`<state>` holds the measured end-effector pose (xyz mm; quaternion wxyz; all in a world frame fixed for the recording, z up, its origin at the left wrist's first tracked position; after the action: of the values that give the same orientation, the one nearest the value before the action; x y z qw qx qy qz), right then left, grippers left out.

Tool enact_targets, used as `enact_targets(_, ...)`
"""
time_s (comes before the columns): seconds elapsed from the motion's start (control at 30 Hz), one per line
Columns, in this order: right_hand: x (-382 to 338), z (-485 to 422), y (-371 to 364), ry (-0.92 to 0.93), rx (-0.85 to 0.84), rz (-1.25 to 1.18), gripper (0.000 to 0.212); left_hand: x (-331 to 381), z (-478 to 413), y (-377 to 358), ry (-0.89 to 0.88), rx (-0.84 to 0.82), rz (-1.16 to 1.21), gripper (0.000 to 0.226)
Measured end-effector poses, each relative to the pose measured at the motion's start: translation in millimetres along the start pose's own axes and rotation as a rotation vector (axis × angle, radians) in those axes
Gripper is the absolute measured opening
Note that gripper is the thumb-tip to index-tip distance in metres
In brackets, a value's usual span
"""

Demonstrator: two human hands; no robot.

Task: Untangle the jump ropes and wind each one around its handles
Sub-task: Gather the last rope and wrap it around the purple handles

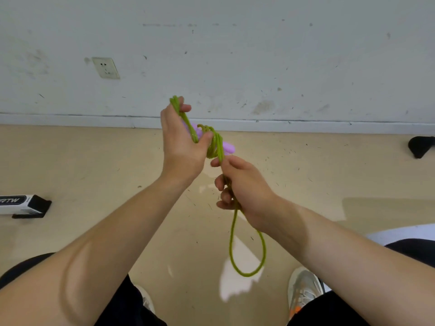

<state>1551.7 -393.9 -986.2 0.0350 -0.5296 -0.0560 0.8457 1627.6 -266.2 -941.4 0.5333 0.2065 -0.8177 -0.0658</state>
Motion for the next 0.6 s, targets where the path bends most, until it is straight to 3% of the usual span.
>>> enact_targets(0.1,7,-4,-1,0.070,-0.007,0.092,0.029,-21,-2,2,0.304,0.051,0.277,0.071)
enact_targets(0.23,9,-13,4,0.138,-0.070,0.250,0.042,-35,4,-8,0.633,-0.007,0.691,0.050)
enact_targets(0.4,-2,-23,21,0.153,-0.154,0.366,0.049,-39,0,-7,0.707,-0.196,0.896,0.044)
enact_targets(0.53,-23,-23,40,0.246,-0.291,0.486,0.030,-28,2,-4,0.664,-0.411,0.857,0.026)
enact_targets(0.6,-30,-24,47,0.278,-0.335,0.489,0.033,-22,3,-3,0.652,-0.433,0.806,0.019)
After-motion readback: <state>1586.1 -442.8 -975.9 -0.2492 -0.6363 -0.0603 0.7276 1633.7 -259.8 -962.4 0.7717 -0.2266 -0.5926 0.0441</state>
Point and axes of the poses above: each hand's wrist, its own z-axis away from the middle knuckle, its own y-axis out of the back of the hand, x = y × z, the point moved 6 cm from there along -z, towards the middle knuckle, and after that the axes turned 1 degree about z, right-handed, at the moved point
